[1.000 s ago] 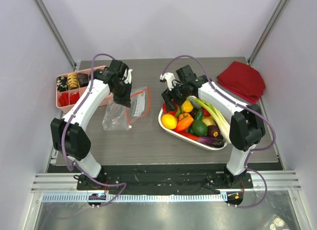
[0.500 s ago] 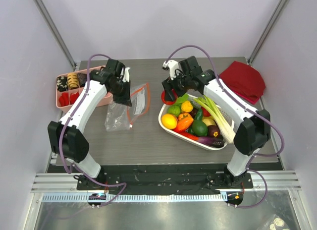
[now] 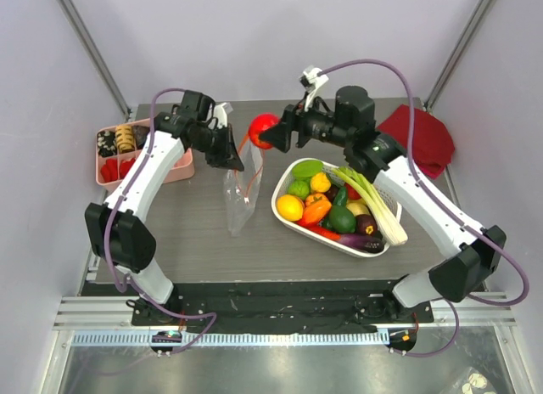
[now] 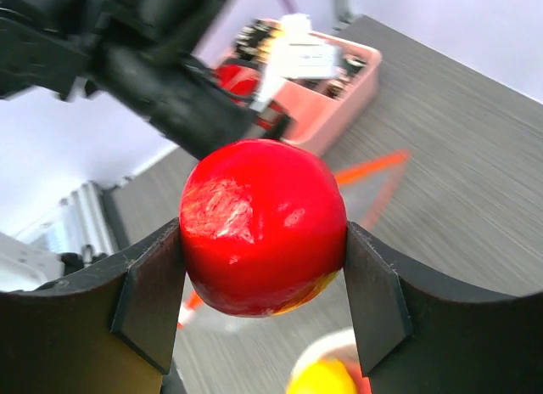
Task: Place the food in the zip-top bag and seal the zipper
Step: Place the fake fruit in the zipper food storage bag, then pick up the fake fruit from the bin, then place the fake fruit in the zipper food storage bag, then pick up the fake fruit from the bin, then place the fake fruit in the zipper food storage bag, then pick up the fake fruit from the bin.
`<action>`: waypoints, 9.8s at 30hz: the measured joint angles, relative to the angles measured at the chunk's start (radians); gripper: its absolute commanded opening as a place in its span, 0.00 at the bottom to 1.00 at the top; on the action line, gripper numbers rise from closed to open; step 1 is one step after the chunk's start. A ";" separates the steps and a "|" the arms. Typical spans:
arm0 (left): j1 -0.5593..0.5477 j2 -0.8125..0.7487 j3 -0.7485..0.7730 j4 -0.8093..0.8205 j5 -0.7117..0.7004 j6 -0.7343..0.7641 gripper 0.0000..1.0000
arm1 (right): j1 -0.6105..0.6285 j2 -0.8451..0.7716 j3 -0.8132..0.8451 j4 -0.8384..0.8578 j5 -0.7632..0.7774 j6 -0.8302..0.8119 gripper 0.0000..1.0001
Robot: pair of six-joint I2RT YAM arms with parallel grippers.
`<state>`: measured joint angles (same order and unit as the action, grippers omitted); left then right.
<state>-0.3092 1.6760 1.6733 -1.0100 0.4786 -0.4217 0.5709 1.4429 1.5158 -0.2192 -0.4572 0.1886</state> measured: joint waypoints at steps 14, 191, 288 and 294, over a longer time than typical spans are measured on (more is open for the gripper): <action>0.067 -0.037 -0.106 0.061 0.160 -0.029 0.00 | 0.101 0.175 -0.135 0.089 0.113 0.005 0.01; -0.003 -0.018 -0.040 0.069 0.154 0.029 0.00 | 0.187 0.040 -0.415 -0.591 0.276 -1.614 0.40; -0.029 -0.137 -0.135 0.138 0.034 0.090 0.00 | -0.126 -0.153 -0.469 -0.732 0.207 -0.595 0.91; -0.029 -0.122 -0.121 0.114 0.006 0.094 0.00 | -0.126 -0.125 -0.474 -0.707 0.225 -0.597 0.74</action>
<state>-0.3382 1.5539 1.5524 -0.8963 0.4847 -0.3279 0.4450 1.3182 1.0416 -0.9264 -0.2325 -0.4080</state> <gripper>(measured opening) 0.018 0.876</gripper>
